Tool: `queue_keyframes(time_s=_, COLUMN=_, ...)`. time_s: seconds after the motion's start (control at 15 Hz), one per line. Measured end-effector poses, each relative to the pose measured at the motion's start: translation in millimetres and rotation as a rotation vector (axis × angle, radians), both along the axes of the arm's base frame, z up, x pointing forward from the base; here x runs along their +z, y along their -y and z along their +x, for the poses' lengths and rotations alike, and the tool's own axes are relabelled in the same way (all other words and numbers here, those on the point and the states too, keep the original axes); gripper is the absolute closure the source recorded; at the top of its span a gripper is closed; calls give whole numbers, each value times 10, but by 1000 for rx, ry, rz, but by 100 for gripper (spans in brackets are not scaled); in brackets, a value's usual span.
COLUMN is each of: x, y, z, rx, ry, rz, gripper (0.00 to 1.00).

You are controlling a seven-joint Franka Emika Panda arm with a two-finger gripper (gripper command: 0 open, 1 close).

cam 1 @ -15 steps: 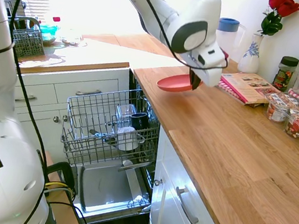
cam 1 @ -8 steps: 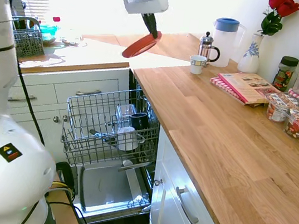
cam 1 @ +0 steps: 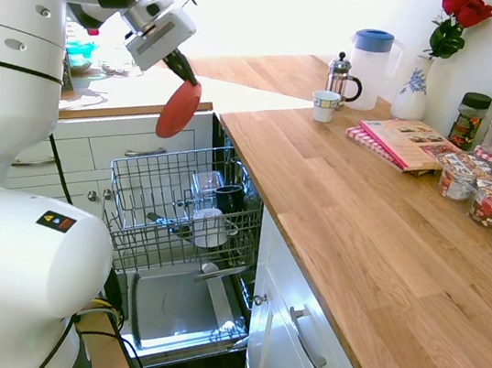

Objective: Put the plate in the dishwasher

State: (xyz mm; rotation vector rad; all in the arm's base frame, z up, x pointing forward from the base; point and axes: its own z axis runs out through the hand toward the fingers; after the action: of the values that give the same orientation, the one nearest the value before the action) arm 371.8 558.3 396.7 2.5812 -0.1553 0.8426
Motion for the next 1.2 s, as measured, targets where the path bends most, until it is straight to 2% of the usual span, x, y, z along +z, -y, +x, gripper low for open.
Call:
queue_keyframes(time_s=0.27, x=-729, y=-53, z=-396, rx=158, ry=20, rz=-197, gripper=100)
queue_keyframes(time_s=0.47, x=-1202, y=-175, z=-615, rx=281, ry=18, rz=-321, gripper=100)
queue_keyframes(time_s=0.53, x=-1338, y=-210, z=-697, rx=304, ry=9, rz=-344, gripper=100)
queue_keyframes(time_s=0.8, x=-1696, y=-303, z=-915, rx=338, ry=-25, rz=-387, gripper=100)
queue_keyframes(time_s=1.2, x=-2199, y=-511, z=-1096, rx=326, ry=-108, rz=-408, gripper=100)
